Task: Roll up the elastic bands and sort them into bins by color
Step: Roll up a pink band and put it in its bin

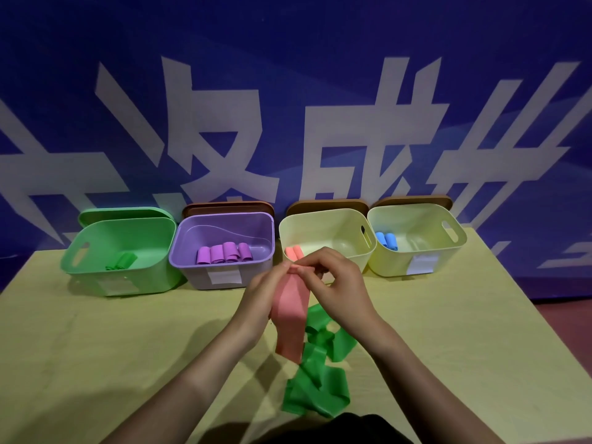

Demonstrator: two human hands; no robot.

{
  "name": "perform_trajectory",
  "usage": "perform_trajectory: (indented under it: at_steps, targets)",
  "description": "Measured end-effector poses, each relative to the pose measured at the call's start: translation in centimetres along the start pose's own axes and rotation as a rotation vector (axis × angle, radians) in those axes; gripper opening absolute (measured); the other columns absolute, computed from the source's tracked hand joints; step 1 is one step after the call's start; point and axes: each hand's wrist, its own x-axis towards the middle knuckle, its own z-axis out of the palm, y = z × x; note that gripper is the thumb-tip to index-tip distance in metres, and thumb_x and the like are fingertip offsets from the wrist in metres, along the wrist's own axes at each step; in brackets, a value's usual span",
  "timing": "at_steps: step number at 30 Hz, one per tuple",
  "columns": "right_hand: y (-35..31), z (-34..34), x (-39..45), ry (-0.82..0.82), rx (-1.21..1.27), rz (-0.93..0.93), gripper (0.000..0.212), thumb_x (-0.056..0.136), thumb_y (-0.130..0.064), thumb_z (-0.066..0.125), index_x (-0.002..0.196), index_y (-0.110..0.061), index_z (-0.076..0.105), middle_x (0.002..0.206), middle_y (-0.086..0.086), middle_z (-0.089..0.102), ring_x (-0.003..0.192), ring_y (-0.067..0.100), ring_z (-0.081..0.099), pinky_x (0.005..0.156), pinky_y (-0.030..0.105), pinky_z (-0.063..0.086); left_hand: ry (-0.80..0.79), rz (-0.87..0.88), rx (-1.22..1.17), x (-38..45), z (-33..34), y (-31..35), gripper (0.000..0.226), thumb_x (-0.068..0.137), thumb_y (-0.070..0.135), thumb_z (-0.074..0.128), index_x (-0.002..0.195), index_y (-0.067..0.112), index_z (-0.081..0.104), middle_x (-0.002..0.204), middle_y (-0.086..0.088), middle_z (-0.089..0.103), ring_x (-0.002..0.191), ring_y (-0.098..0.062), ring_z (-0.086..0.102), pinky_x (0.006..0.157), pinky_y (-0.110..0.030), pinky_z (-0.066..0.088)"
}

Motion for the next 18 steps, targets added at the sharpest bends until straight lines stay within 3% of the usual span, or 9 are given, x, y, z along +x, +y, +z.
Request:
perform_trajectory:
  at_steps: [4, 8, 14, 18]
  targets:
    - [0.5, -0.1, -0.2, -0.051, -0.162, -0.137, 0.008, 0.086, -0.012, 0.066, 0.093, -0.012, 0.072, 0.082, -0.008, 0.058, 0.073, 0.002, 0.051, 0.067, 0.017, 0.044, 0.051, -0.029, -0.095, 0.0, 0.0, -0.3, 0.025, 0.093, 0.03, 0.056, 0.096, 0.012, 0.074, 0.101, -0.014, 0.072, 0.102, -0.029, 0.065, 0.096, -0.042, 0.046]
    - [1.2, 0.0, -0.1, -0.063, -0.299, -0.249, 0.014, 0.086, -0.01, 0.065, 0.097, -0.01, 0.074, 0.085, 0.003, 0.062, 0.077, 0.019, 0.061, 0.067, 0.03, 0.05, 0.064, -0.093, -0.238, 0.1, 0.2, -1.0, 0.024, 0.095, 0.017, 0.053, 0.104, 0.001, 0.069, 0.105, -0.024, 0.068, 0.096, -0.027, 0.063, 0.094, -0.041, 0.045]
    - [1.4, -0.9, -0.7, -0.13, -0.158, -0.141, 0.023, 0.089, -0.023, 0.06, 0.103, -0.013, 0.074, 0.09, -0.001, 0.065, 0.083, 0.011, 0.063, 0.074, 0.03, 0.052, -0.014, -0.1, -0.232, -0.4, 0.2, -1.6, 0.027, 0.096, 0.015, 0.048, 0.106, -0.004, 0.065, 0.094, -0.019, 0.066, 0.086, -0.023, 0.063, 0.076, -0.035, 0.048]
    - [1.4, -1.4, -1.3, -0.185, -0.081, -0.059, 0.021, 0.091, -0.017, 0.059, 0.107, -0.014, 0.074, 0.095, -0.003, 0.066, 0.09, 0.006, 0.062, 0.08, 0.025, 0.051, -0.021, -0.085, -0.223, -0.7, 0.2, -2.1, 0.027, 0.097, 0.012, 0.046, 0.108, -0.007, 0.063, 0.098, -0.022, 0.064, 0.091, -0.028, 0.06, 0.08, -0.04, 0.047]
